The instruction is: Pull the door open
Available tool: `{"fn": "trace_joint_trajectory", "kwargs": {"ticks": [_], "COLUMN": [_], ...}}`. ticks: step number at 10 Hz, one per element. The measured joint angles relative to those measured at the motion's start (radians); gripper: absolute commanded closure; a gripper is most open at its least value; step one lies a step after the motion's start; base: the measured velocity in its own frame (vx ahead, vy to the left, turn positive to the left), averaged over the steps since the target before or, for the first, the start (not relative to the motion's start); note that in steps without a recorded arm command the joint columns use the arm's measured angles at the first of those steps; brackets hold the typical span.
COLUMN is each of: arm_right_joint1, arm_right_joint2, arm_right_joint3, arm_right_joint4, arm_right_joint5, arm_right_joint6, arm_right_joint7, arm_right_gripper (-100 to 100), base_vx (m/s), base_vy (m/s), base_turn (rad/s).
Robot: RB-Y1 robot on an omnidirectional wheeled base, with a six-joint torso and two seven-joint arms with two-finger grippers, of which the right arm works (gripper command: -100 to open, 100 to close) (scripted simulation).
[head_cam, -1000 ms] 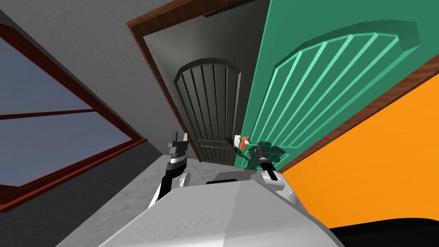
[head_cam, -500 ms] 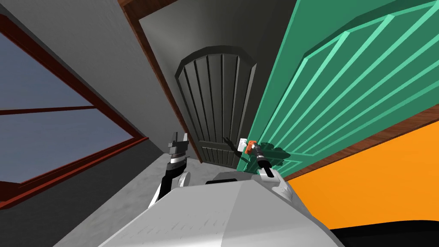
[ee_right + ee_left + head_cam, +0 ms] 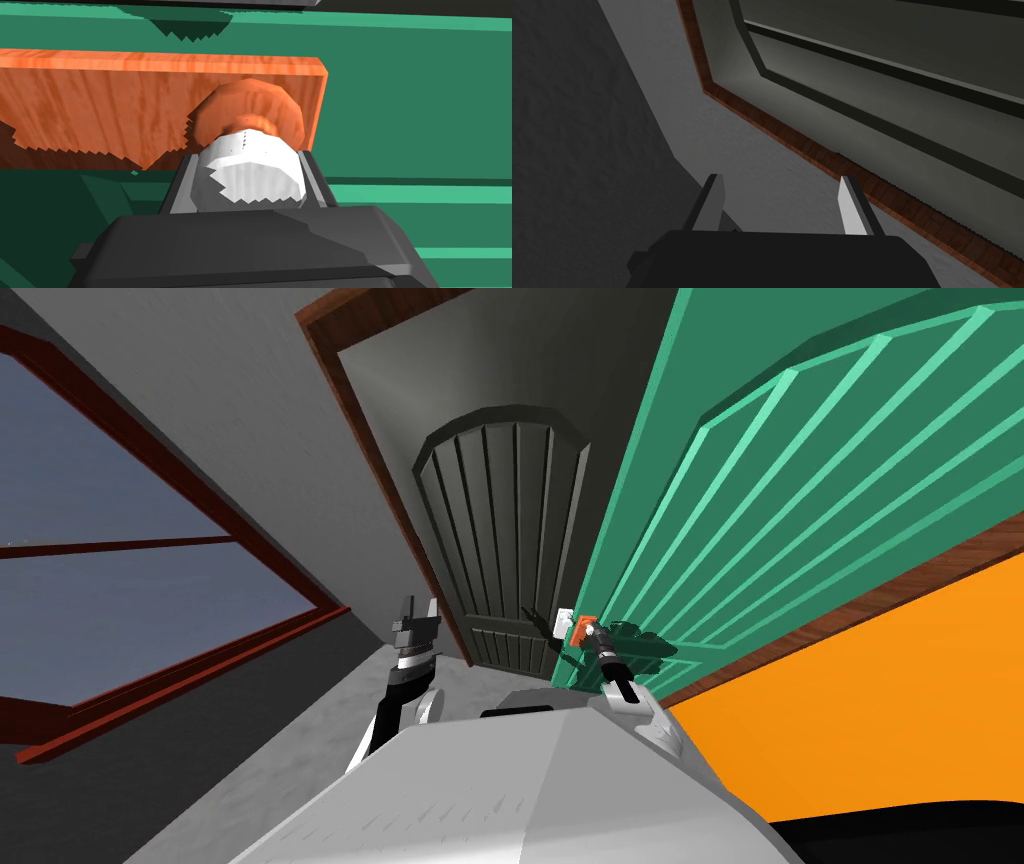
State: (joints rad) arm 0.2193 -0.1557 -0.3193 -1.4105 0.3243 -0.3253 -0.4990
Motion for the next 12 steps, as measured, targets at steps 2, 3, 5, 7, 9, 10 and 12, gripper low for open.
{"fn": "trace_joint_trajectory", "kwargs": {"ticks": [2, 3, 5, 7, 9, 10, 12], "arm_right_joint1": [0.012, 0.024, 0.034, 0.036, 0.052, 0.058, 0.055], "arm_right_joint2": [-0.021, -0.024, -0.027, -0.024, -0.024, -0.022, -0.023], "arm_right_joint3": [-0.020, -0.029, -0.008, 0.020, 0.047, 0.059, 0.044], "arm_right_joint4": [0.015, 0.019, 0.004, -0.010, -0.031, -0.044, -0.021], "arm_right_joint5": [-0.005, -0.006, -0.001, 0.007, 0.013, 0.016, 0.012], "arm_right_joint6": [-0.002, 0.003, -0.008, -0.024, -0.043, -0.046, -0.047], "arm_right_joint7": [-0.006, -0.008, -0.023, -0.037, -0.056, -0.063, -0.056], "arm_right_gripper": [100, -100, -100, -100, -100, -100, -100], "base_vx": [-0.199, -0.197, -0.188, -0.195, -0.185, -0.089, 0.039], "base_vy": [-0.060, -0.006, 0.041, 0.058, 0.008, 0.011, -0.132], "base_turn": [-0.105, 0.070, 0.119, 0.093, 0.071, 0.007, -0.155]}}
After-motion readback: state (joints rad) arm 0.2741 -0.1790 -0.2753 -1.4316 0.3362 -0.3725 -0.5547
